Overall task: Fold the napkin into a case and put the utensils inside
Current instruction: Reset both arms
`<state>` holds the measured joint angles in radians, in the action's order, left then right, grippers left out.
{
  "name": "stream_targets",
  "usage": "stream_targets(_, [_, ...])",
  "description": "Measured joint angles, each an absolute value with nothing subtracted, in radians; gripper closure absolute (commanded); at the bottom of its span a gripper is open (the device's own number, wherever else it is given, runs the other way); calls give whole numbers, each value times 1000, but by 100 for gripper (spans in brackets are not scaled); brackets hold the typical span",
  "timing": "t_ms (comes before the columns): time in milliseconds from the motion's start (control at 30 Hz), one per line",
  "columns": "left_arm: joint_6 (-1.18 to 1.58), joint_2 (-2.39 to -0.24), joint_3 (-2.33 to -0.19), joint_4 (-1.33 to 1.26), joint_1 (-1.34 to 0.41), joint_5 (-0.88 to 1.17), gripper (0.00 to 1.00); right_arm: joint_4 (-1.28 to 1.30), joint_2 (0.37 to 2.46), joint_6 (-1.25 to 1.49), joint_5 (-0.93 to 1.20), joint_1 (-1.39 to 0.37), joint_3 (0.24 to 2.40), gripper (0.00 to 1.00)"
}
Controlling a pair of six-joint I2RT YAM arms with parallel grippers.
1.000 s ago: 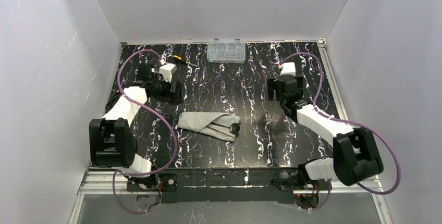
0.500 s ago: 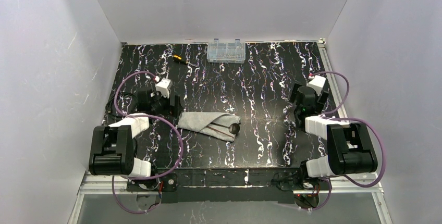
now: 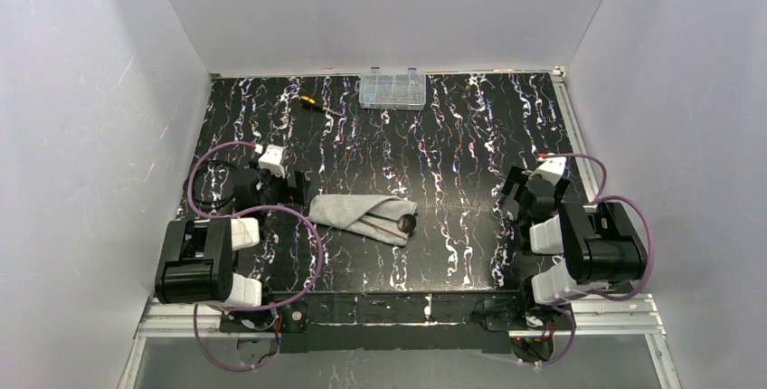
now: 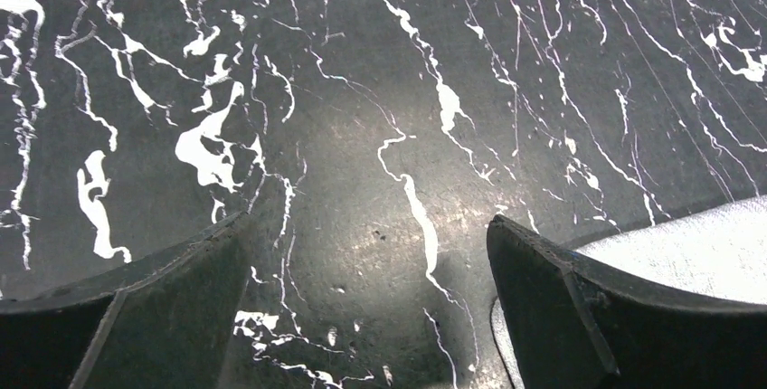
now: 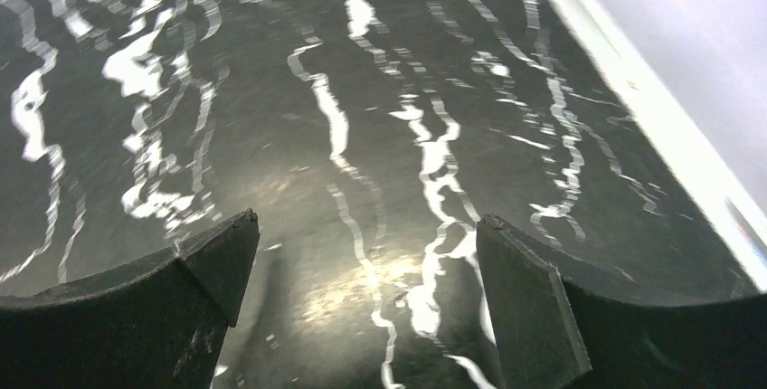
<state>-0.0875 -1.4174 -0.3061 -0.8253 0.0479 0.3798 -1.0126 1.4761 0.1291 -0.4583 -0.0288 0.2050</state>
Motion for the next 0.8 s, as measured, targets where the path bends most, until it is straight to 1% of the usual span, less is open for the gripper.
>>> stream_targets(67, [-82,-1422,-297,-864,49,369,1,-1112,1522,86,-406,-50,175,1])
stream_targets(100, [-75,-1438,-284,-929,50,359,2,-1146,1553,58,-385,-76,168,1])
stream_targets(133, [-69,-1460,-265,-1001,51,354,2,-1156,1576,34,-373,-104,168,1])
stream_targets(200, [-66,-1478,-227,-1046,51,350,2,-1154,1594,2,-361,-147,176,1])
stream_targets(267, [-61,-1486,-210,-1060,51,347,2,-1137,1608,-5,-366,-150,218,1])
stream_targets(367, [-51,-1491,-244,-1035,55,340,2,-1130,1612,-5,-368,-127,263,1])
stream_targets(800, [-41,-1491,-262,-1046,64,329,2,-1126,1612,-5,-371,-118,267,1])
